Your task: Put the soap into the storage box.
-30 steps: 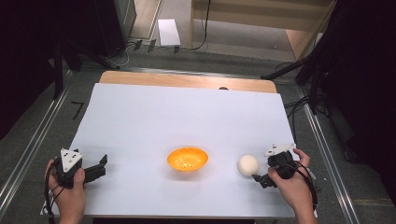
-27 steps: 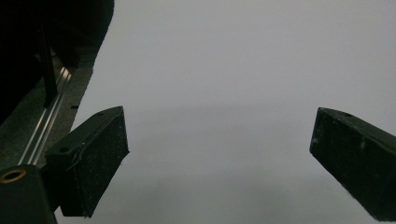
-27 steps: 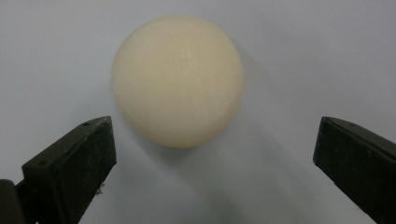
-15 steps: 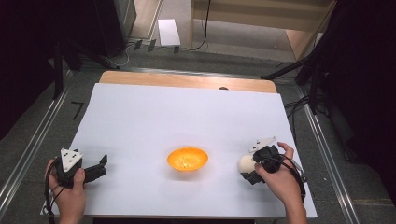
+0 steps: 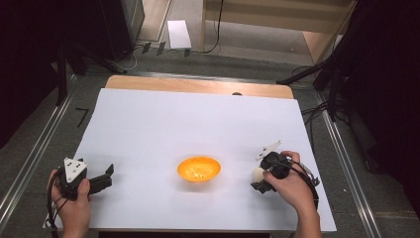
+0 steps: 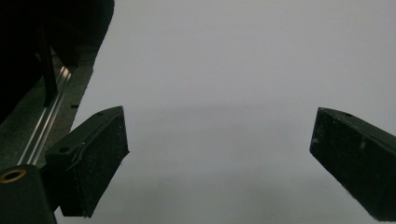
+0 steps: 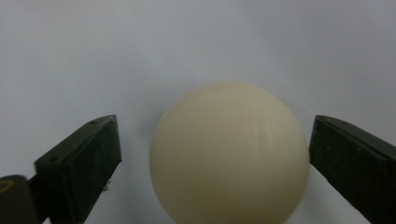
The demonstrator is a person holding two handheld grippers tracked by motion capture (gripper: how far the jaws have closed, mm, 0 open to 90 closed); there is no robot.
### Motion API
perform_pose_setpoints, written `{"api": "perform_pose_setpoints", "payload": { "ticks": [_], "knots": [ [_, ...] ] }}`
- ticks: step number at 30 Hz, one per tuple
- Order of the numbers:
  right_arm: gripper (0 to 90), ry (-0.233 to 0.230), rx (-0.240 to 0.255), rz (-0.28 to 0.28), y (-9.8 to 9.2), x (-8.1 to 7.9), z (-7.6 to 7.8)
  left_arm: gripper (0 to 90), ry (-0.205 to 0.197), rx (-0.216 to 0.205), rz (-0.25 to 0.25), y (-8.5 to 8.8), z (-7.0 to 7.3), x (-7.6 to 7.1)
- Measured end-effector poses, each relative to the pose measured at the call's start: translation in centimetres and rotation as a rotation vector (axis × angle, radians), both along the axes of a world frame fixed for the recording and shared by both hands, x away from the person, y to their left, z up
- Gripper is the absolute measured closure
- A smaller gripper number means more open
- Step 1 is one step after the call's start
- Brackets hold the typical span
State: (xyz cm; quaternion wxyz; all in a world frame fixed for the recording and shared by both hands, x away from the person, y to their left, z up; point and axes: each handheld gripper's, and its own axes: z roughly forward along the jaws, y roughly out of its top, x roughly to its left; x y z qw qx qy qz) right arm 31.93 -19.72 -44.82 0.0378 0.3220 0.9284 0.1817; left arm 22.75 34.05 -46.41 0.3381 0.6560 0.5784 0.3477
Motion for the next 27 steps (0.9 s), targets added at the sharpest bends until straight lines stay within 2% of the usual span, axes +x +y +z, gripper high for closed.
{"api": "perform_pose_setpoints", "payload": {
  "ticks": [2,5,6,27],
  "knots": [
    [16.6,0.004,0.013,-0.012,-0.46,0.03,0.14,4.7,0.002,0.001,0.001,0.00,0.01,0.00],
    [21.9,0.002,0.022,-0.005,-0.79,-0.05,0.23,4.7,0.001,0.001,-0.001,0.00,0.00,0.01],
    [24.4,-0.001,0.005,-0.006,-0.87,-0.18,0.17,4.7,0.001,0.003,-0.001,-0.02,0.00,0.00],
    [25.1,-0.013,0.012,-0.010,-0.93,-0.30,-0.35,4.8,0.003,0.004,-0.001,-0.03,0.00,0.02]
  ]
}}
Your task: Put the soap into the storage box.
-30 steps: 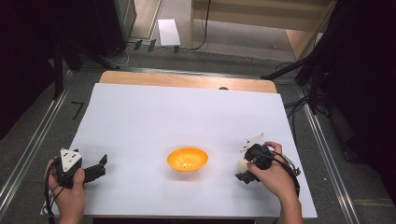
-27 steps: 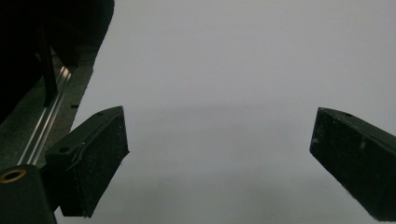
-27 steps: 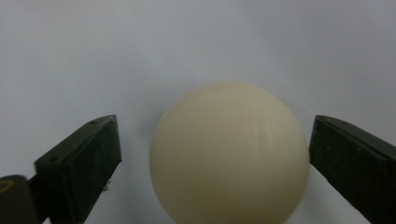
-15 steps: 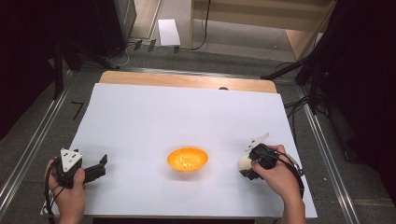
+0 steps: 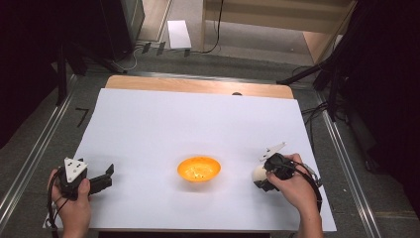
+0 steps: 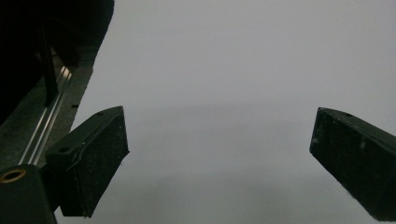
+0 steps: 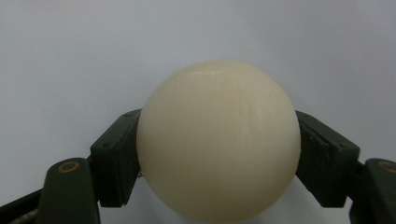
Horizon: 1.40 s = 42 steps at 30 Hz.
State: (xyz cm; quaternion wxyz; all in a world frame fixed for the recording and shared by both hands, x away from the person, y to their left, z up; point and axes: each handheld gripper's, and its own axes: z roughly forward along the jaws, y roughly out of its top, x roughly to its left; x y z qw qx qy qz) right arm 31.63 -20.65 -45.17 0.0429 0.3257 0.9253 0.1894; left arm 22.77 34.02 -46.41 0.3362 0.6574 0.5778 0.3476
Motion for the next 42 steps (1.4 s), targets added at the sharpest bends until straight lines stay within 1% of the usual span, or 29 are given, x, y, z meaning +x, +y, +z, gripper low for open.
{"api": "perform_pose_setpoints", "payload": {
  "ticks": [6,9,15,16,21,23,25,30,32,33,35,42],
  "knots": [
    [25.1,-0.012,0.008,0.000,0.1,0.0,0.4,4.8,0.000,0.001,0.001,0.0,0.0,0.0],
    [25.2,-0.021,0.022,0.016,0.5,-0.1,1.0,4.7,-0.002,0.000,0.003,0.0,0.0,0.0],
    [25.1,-0.031,0.017,0.041,1.1,0.0,1.6,4.8,-0.002,0.001,0.003,0.0,0.0,0.0],
    [25.2,-0.031,0.021,0.037,1.2,0.0,1.7,4.8,-0.002,0.001,0.003,0.0,0.0,0.0],
    [25.2,-0.034,0.013,0.054,1.7,0.1,2.2,4.7,-0.003,0.000,0.002,0.0,0.0,0.0],
    [25.2,-0.033,0.020,0.062,2.0,0.2,2.4,4.7,-0.003,0.000,0.002,0.0,0.0,0.0],
    [25.2,-0.021,0.034,0.078,2.5,0.3,2.7,4.7,-0.002,-0.001,0.001,0.0,0.0,0.0],
    [25.2,-0.030,0.029,0.099,3.2,0.6,3.1,4.8,-0.002,-0.002,0.002,0.0,0.0,0.0],
    [25.3,-0.032,0.043,0.111,3.7,0.8,3.4,4.8,-0.002,-0.003,0.003,0.0,0.0,0.0],
    [25.2,-0.022,0.048,0.108,3.9,0.7,3.5,4.8,-0.002,-0.001,0.002,0.0,0.0,0.0],
    [25.3,-0.026,0.054,0.124,4.2,0.8,3.7,4.8,-0.002,-0.001,0.002,0.0,0.0,0.0],
    [25.3,-0.029,0.055,0.142,5.4,0.9,4.1,4.7,-0.002,-0.001,0.003,0.0,0.0,0.0]
  ]
}}
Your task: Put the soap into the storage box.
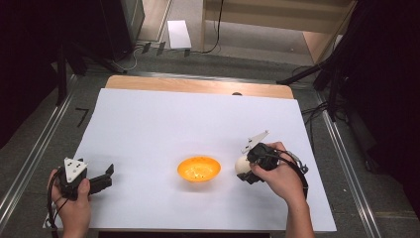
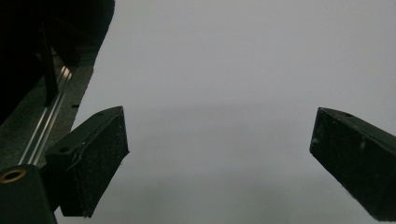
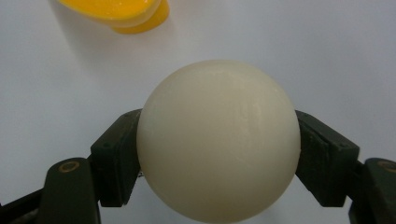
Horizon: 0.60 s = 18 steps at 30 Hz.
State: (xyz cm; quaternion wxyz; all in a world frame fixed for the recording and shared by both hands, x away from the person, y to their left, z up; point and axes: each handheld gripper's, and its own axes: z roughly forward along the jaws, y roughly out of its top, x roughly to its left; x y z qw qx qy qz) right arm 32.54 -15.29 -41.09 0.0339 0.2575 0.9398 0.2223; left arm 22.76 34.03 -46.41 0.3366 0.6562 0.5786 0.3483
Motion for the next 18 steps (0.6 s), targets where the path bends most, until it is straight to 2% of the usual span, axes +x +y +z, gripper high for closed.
{"api": "perform_pose_setpoints", "payload": {
  "ticks": [18],
  "knots": [
    [25.2,-0.020,0.011,0.057,2.9,0.3,1.6,4.8,-0.002,0.001,0.000,0.0,0.0,0.0]
  ]
}}
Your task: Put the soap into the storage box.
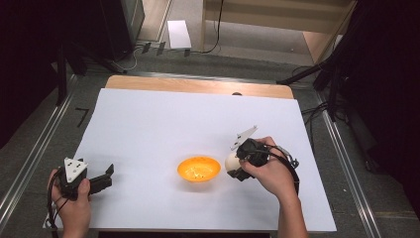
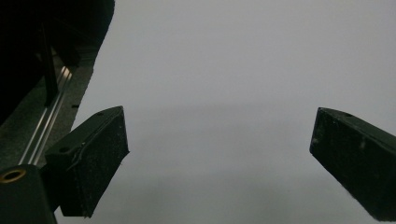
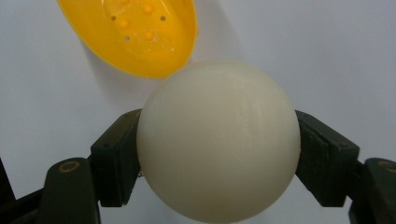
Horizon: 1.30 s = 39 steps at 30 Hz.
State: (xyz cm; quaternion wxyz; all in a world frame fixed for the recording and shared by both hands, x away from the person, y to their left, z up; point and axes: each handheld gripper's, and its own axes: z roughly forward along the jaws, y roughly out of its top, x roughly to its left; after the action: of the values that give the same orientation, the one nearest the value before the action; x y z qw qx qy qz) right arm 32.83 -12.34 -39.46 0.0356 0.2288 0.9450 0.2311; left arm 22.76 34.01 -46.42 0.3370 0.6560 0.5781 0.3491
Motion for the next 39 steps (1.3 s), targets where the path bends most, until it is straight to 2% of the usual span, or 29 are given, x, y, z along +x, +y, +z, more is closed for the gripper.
{"api": "perform_pose_setpoints", "payload": {
  "ticks": [11,18,30,39],
  "knots": [
    [25.2,-0.010,0.015,0.048,2.4,0.3,0.7,4.8,-0.002,-0.003,0.001,0.0,0.0,0.0],
    [25.3,-0.015,0.005,0.079,3.9,0.4,1.1,4.8,0.001,0.002,0.001,0.0,0.0,0.0],
    [25.2,-0.013,0.018,0.119,6.0,0.6,1.2,4.8,0.002,0.007,0.001,0.0,0.0,0.0],
    [25.2,-0.004,0.009,0.144,7.5,0.7,0.9,5.0,-0.004,0.002,0.002,0.0,0.0,-0.1]
  ]
}}
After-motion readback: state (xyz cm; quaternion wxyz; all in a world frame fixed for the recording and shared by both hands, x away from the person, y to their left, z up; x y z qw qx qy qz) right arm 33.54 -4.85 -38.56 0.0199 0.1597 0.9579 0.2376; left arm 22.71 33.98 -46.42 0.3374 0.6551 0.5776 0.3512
